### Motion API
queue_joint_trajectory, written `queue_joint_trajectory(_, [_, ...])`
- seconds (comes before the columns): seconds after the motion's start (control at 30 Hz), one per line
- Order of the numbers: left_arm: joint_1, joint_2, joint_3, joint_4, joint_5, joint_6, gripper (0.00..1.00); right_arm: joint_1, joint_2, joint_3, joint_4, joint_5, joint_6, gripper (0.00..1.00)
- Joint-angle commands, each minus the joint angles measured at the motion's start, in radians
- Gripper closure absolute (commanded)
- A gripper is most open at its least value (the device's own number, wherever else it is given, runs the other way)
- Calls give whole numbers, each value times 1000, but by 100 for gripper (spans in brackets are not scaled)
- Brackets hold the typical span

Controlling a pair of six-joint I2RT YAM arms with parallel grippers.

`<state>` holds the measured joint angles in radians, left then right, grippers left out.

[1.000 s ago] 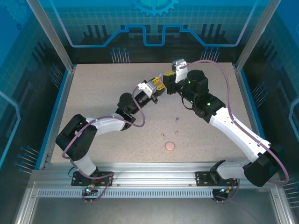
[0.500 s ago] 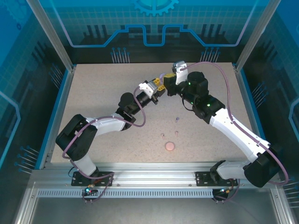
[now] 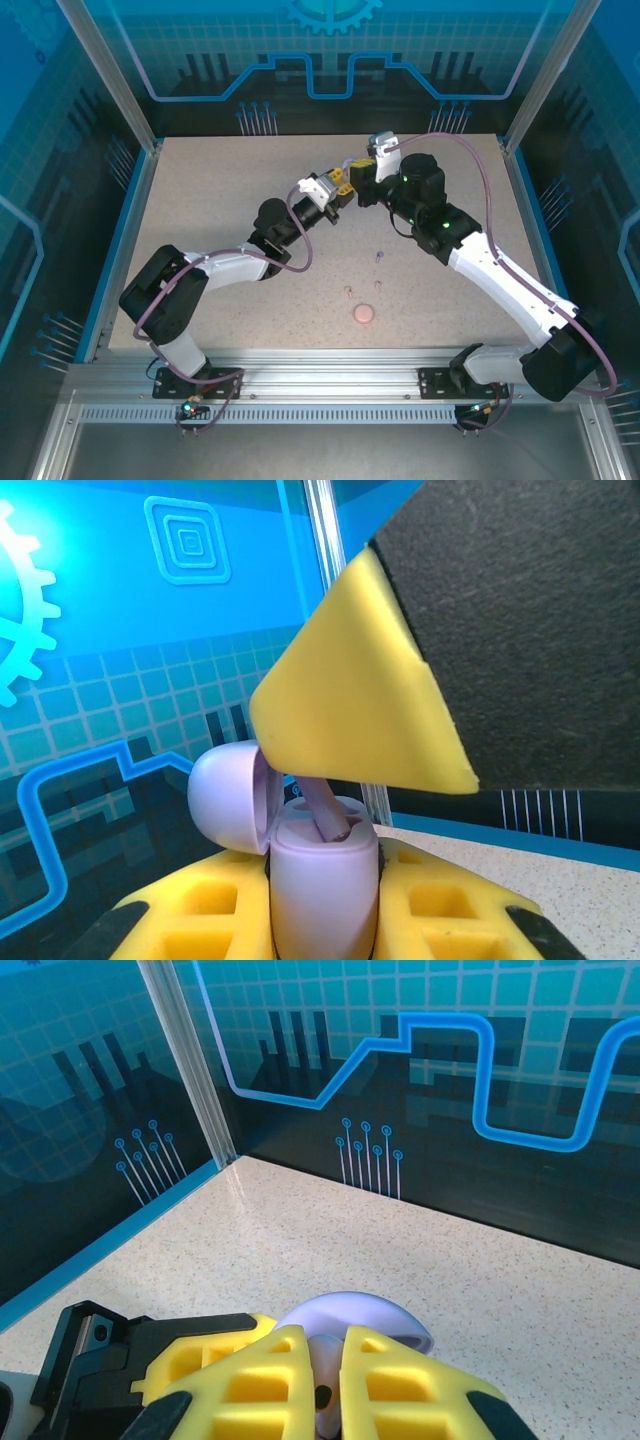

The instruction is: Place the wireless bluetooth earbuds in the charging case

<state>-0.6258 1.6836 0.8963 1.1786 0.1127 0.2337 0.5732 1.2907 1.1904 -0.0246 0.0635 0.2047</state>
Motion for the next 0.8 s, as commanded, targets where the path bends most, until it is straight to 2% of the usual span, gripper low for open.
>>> queue_joint_trajectory(0.0, [-5,-22,21,72,1,-27,100,-2,9,-29,-59,40,-13,90])
queue_joint_trajectory(0.47, [-4,-33,10,71,5,-23,100,-30,12,-1,-66,74,1,90])
queue_joint_trajectory(0.77, [-5,-33,16,73,8,-29,100,-35,22,-6,-77,19,3,90])
